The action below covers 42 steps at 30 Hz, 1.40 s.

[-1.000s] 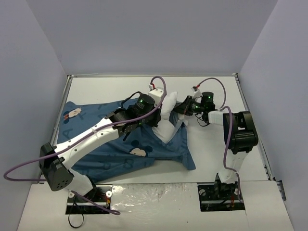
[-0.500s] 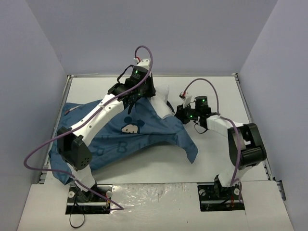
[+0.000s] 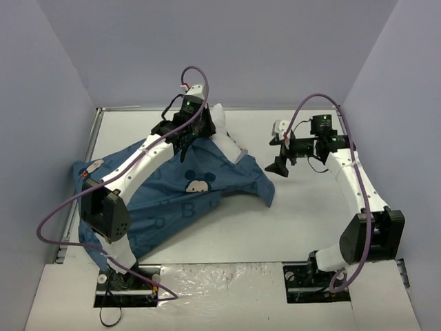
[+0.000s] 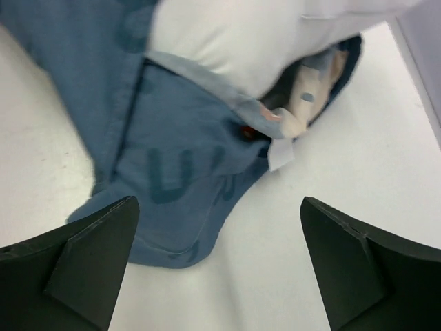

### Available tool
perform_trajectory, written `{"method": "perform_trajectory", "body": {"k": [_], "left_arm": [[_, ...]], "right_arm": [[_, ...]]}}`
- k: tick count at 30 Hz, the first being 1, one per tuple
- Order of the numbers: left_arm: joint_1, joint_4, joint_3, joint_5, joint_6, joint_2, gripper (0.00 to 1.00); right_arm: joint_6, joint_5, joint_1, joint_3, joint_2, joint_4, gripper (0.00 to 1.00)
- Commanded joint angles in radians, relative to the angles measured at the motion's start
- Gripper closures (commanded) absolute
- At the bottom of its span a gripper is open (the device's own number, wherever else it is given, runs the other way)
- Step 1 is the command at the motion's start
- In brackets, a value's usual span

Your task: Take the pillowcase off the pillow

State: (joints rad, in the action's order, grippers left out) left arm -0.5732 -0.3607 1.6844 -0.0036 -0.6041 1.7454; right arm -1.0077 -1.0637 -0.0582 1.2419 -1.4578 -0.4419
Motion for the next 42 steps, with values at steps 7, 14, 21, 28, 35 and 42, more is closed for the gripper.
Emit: {"method": "perform_trajectory", "body": {"k": [7, 14, 21, 28, 35, 42], "left_arm": [[0.009, 0.074, -0.003, 0.004, -0.054, -0.102, 0.98], [0.036, 0.058, 0.029, -0.009, -0.08, -0.127, 0.98], [0.061, 0.123, 0.015, 0.004, -0.148, -0.142, 0.98], [0.113, 0.164, 0.106, 0.025, -0.238, -0.106, 0.98], [0.18, 0.108, 0.277, -0.022, -0.28, -0.032, 0.98], [0.22, 0.059, 0.431, 0.004, -0.295, 0.025, 0.98]], "right_arm": [[0.24, 0.379, -0.221, -0.232, 0.139, 0.314, 0.0], [0.38, 0.536, -0.249, -0.347, 0.145, 0.402, 0.11], [0.601, 0.29, -0.252, -0.455, 0.154, 0.554, 0.71], [0.504, 0.156, -0.293, -0.501, 0.321, 0.425, 1.0], [-0.146, 0.243, -0.479, -0.478, 0.367, -0.019, 1.0], [-0.284, 0.422, -0.618, -0.516, 0.356, -0.032, 1.0]]}}
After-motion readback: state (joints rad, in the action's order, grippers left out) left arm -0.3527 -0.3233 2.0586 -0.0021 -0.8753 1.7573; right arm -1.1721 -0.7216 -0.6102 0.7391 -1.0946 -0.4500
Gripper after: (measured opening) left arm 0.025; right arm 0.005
